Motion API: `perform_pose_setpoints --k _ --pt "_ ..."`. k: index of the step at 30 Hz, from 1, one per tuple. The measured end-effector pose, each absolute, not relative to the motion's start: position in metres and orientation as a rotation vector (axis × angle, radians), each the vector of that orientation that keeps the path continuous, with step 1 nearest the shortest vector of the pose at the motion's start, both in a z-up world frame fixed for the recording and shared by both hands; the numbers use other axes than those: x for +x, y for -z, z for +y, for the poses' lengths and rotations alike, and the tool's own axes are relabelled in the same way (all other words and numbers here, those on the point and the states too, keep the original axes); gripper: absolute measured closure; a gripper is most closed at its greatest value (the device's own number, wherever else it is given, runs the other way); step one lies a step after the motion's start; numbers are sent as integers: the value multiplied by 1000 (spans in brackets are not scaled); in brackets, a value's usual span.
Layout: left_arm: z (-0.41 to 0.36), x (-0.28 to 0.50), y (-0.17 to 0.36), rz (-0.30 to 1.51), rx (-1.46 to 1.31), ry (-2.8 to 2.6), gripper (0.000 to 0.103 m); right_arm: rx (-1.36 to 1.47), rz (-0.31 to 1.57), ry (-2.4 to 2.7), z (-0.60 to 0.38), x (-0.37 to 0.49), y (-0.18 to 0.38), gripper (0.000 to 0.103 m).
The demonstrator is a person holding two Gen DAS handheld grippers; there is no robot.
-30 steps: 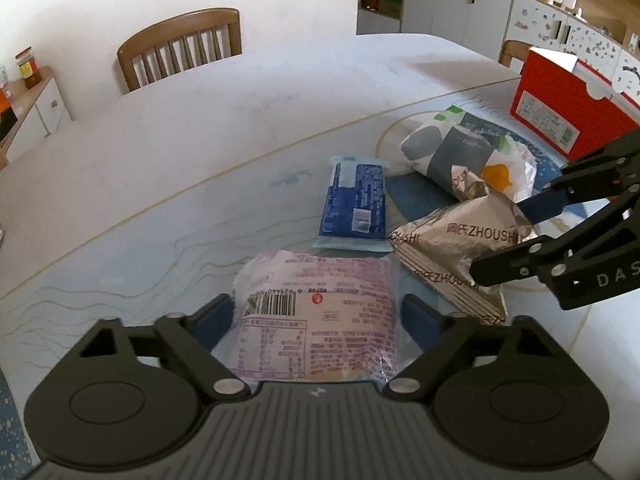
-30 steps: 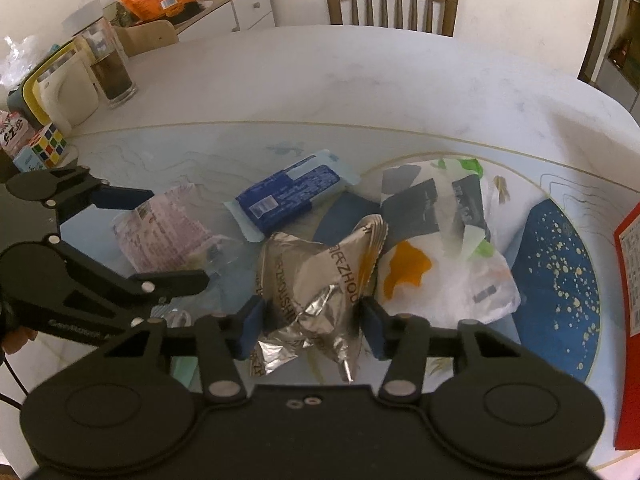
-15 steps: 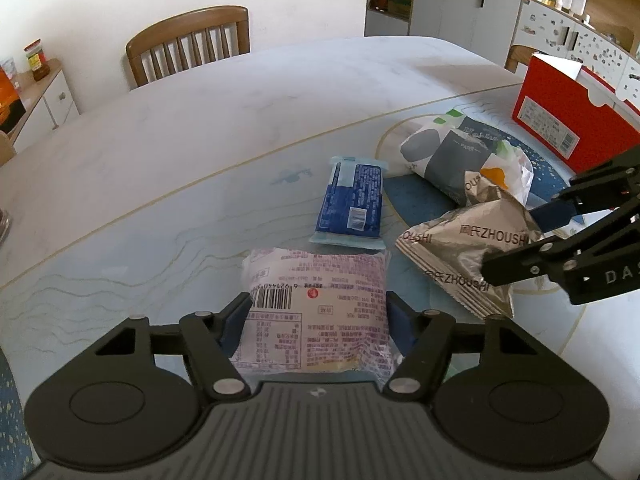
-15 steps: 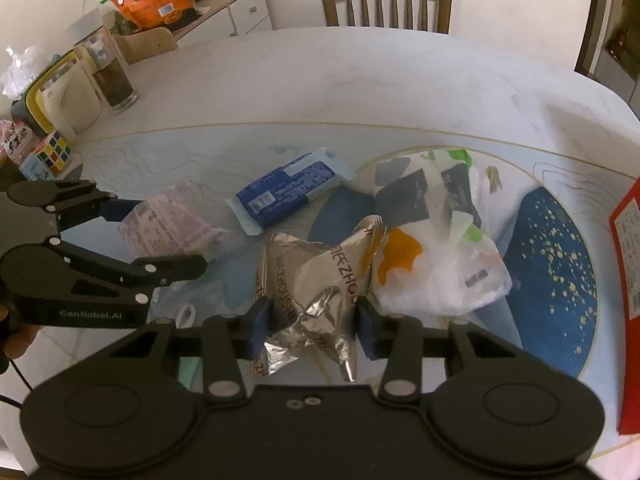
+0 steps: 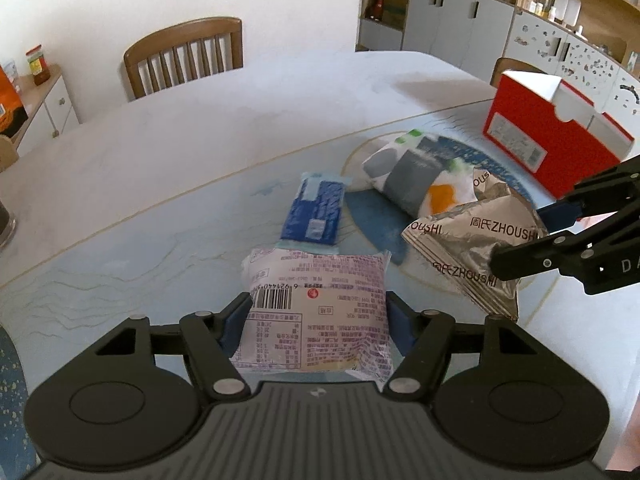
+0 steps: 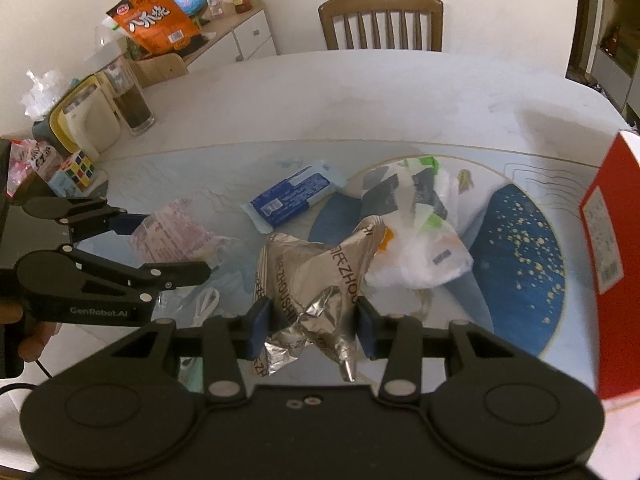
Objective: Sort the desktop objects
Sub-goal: 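Carry the bread pouch with the left tool while the right tool carries the foil bag into the box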
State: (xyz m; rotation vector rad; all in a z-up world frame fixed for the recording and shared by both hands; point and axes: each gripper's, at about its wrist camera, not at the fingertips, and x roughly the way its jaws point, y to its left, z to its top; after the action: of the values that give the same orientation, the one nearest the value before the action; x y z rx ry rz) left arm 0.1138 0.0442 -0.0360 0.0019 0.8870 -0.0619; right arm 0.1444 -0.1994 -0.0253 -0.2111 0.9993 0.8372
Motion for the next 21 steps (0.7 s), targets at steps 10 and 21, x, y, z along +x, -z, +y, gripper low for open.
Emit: perform_pose_setpoints --k 10,21 --pt "6 105 3 852 21 118 34 -126 962 -785 -251 137 0 60" --pt "-66 119 -28 783 86 306 34 -10 902 -607 -345 118 -34 59"
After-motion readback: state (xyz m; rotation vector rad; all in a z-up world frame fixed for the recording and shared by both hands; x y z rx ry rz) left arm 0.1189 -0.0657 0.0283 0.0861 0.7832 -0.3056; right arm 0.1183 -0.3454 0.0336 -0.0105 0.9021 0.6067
